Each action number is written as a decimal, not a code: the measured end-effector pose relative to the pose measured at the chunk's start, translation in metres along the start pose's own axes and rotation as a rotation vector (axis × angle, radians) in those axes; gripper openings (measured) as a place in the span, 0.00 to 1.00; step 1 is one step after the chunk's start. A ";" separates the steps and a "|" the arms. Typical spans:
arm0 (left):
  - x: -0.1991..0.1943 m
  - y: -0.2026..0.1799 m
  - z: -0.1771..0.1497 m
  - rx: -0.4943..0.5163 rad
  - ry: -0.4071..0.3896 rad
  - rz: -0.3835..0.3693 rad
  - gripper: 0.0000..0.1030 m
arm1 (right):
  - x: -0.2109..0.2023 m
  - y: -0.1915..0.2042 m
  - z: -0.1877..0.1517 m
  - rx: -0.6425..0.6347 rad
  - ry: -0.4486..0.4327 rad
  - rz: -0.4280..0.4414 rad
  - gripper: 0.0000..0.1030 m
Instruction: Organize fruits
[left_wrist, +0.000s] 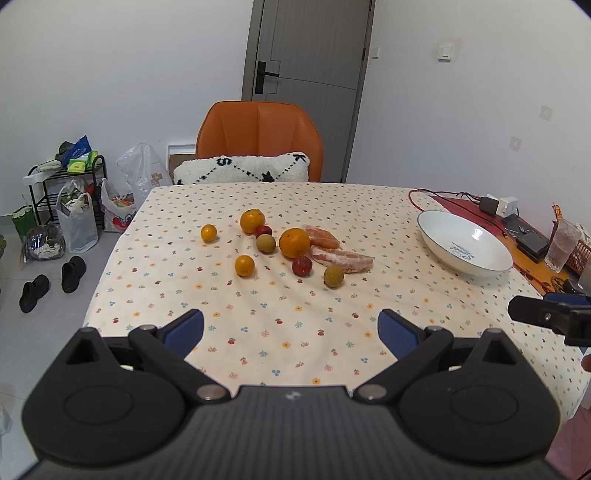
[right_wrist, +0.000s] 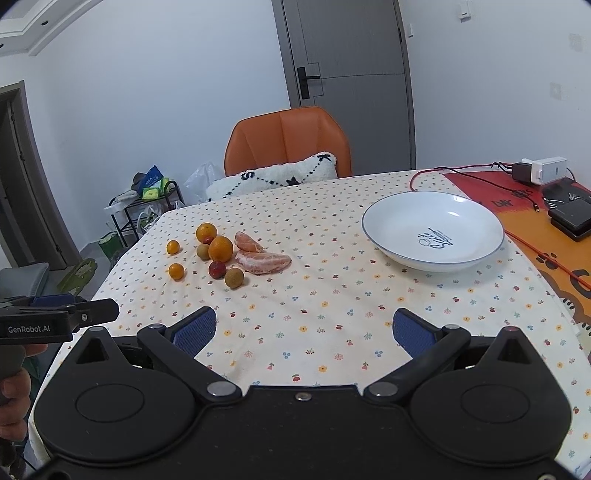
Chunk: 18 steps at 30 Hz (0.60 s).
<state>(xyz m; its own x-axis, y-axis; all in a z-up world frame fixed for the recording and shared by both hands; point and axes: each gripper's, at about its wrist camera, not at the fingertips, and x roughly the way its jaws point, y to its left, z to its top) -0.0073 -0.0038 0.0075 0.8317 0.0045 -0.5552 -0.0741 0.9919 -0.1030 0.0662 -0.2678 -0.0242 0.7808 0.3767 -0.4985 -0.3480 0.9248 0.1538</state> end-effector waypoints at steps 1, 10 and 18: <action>0.000 0.000 0.000 0.000 0.000 0.000 0.97 | 0.000 0.000 0.000 0.000 0.000 0.000 1.00; -0.001 0.001 0.001 -0.001 -0.002 0.002 0.97 | -0.001 0.001 0.001 -0.001 0.001 -0.002 1.00; -0.009 0.007 0.002 -0.004 -0.012 0.007 0.97 | -0.004 0.004 0.006 -0.005 -0.007 0.004 1.00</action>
<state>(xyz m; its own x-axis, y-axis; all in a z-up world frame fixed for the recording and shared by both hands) -0.0141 0.0031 0.0132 0.8375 0.0130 -0.5463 -0.0822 0.9913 -0.1025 0.0645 -0.2658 -0.0168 0.7832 0.3807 -0.4916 -0.3538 0.9230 0.1511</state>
